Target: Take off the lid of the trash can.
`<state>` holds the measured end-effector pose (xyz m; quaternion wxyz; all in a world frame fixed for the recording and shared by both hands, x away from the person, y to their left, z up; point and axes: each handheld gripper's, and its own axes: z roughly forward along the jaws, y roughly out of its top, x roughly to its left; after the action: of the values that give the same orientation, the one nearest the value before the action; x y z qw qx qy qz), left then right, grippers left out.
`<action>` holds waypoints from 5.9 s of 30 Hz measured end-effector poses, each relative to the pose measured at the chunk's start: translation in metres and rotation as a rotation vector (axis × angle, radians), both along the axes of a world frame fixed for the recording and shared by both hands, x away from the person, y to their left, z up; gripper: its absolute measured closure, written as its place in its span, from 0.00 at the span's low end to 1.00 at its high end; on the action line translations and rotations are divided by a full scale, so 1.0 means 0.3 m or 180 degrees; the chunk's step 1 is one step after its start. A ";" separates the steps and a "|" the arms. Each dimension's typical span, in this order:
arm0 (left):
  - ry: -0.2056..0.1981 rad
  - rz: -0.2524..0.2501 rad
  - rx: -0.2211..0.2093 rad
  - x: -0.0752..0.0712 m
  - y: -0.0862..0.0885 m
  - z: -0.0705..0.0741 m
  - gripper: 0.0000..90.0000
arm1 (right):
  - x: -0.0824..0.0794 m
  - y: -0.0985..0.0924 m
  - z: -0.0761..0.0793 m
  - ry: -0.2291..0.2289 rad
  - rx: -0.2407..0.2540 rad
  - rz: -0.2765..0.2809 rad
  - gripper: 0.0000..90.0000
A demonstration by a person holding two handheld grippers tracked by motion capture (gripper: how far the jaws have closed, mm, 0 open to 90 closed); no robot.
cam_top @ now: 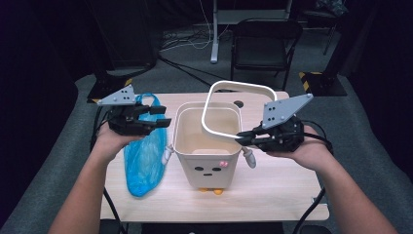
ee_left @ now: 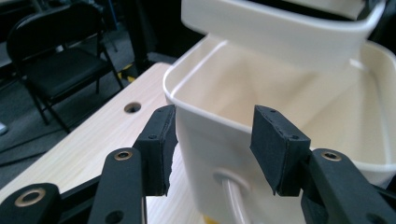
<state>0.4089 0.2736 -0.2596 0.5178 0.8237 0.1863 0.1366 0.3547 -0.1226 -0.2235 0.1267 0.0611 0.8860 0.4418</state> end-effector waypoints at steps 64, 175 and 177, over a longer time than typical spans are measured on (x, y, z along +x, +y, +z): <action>0.0029 0.0727 -0.0072 -0.196 0.181 -0.218 0.51 | 0.111 -0.280 -0.122 0.0057 0.0212 -0.1125 0.93; 0.0180 0.1204 0.0034 -0.103 0.230 -0.360 0.34 | 0.191 -0.242 -0.868 0.0627 -0.0055 -0.2063 0.47; 0.0174 0.1268 0.0073 -0.096 0.232 -0.368 0.29 | 0.192 -0.240 -0.870 0.0610 -0.0100 -0.2113 0.41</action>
<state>0.3801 0.3433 -0.3698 0.4659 0.7798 0.3580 0.2160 0.4123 -0.1947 -0.4846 0.1806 0.3853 0.8324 0.3551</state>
